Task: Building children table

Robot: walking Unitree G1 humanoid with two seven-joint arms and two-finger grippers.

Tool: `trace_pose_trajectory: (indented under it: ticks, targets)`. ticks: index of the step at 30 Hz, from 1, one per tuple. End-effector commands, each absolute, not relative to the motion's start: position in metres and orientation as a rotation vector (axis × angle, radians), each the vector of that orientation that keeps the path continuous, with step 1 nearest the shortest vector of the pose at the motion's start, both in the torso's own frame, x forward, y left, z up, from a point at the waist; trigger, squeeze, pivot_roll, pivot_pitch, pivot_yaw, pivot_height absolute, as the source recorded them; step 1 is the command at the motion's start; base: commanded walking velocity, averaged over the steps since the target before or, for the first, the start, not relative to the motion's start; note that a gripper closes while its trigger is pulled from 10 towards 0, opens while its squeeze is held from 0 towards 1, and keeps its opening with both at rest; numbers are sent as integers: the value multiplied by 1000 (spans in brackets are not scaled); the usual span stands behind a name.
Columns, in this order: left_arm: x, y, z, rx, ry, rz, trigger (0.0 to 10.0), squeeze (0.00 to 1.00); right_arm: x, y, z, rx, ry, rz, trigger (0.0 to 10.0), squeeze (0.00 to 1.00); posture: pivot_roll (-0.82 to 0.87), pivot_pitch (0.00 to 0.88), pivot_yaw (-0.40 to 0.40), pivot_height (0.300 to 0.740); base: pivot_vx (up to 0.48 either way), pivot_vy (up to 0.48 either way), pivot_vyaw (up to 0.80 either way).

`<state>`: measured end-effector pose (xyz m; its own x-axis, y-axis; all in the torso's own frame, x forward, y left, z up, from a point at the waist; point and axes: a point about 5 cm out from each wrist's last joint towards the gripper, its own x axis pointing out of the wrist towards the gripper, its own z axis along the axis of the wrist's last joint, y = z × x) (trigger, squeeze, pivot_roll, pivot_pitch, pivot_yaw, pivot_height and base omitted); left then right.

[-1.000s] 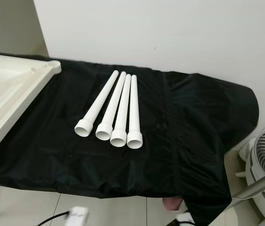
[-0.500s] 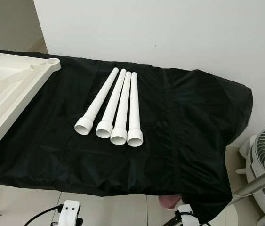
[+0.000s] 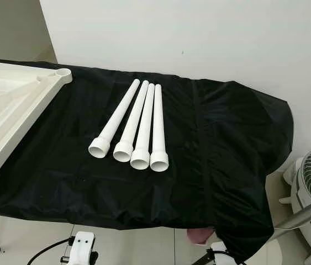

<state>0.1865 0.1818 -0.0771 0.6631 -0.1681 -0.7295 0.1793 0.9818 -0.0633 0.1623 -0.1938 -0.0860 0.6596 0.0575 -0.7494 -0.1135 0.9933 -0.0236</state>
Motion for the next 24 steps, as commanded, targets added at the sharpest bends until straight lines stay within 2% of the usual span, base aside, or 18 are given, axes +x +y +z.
trace_pose_trajectory:
  ticks: [1,11,21,24]
  targets:
    - [182,179,-81,22,862,-198,10000,0,162,-196,-86,-58,845,68,10000,0,-29,0,-30,740,0,0,0]
    - [180,173,-82,12,863,-226,10000,0,160,-192,-88,-59,854,78,10000,0,-17,0,-35,740,0,0,0]
    - [176,176,-84,-39,874,-170,10000,0,161,-192,-87,-83,858,87,10000,0,5,0,-54,740,0,0,0]
    - [177,178,-84,-35,874,-158,10000,0,163,-191,-87,-90,855,94,10000,0,10,0,-58,740,0,270,0]
